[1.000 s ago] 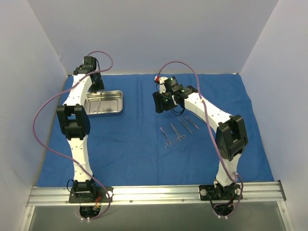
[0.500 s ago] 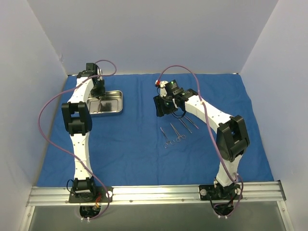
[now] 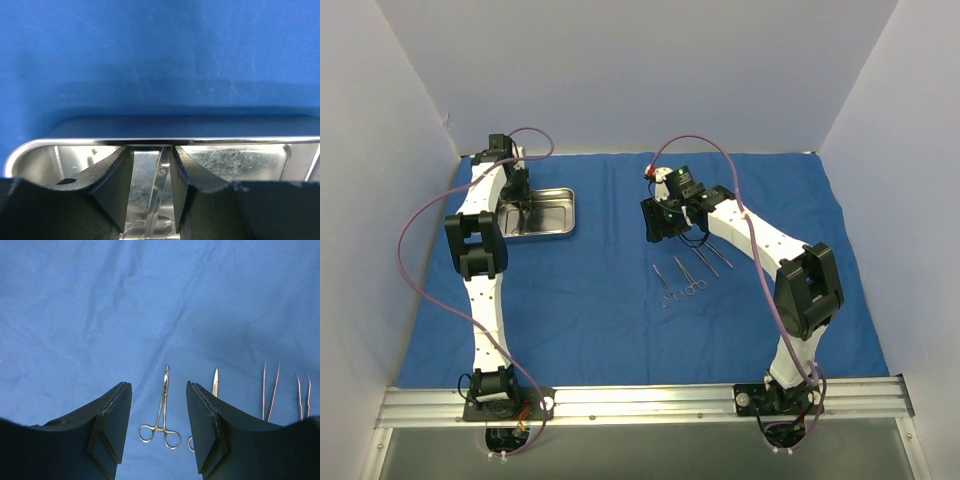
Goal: Open and lay out the surgical kit
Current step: Pick up the medical item from the container.
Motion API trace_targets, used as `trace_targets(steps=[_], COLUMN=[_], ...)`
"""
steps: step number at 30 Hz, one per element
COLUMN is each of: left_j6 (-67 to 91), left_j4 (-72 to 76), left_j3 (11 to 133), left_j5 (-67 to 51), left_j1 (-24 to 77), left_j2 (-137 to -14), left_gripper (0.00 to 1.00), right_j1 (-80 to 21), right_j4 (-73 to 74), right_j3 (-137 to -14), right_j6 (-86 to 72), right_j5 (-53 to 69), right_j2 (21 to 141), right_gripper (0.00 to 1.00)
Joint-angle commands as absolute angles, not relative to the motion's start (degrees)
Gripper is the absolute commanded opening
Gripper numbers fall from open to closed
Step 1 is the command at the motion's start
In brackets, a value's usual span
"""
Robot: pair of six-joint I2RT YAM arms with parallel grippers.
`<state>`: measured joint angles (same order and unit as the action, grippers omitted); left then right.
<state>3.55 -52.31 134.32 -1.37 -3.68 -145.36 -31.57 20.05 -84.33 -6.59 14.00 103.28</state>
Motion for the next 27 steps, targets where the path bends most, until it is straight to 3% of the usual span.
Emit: trace_targets(steps=[1, 27], left_j6=[2.2, 4.1], left_j4=[-52.6, -42.0], left_j3=[137.1, 126.9], left_j5=[-3.2, -0.9], left_j1=[-3.5, -0.9], left_j2=[-146.8, -136.8], left_gripper=[0.42, 0.58], right_j1=[-31.5, -31.5], right_j4=[20.0, 20.4], right_j3=[-84.4, -83.8], right_j6=[-7.1, -6.9], right_j5=[14.5, 15.3], right_j2=[100.3, 100.5], right_gripper=[0.48, 0.48])
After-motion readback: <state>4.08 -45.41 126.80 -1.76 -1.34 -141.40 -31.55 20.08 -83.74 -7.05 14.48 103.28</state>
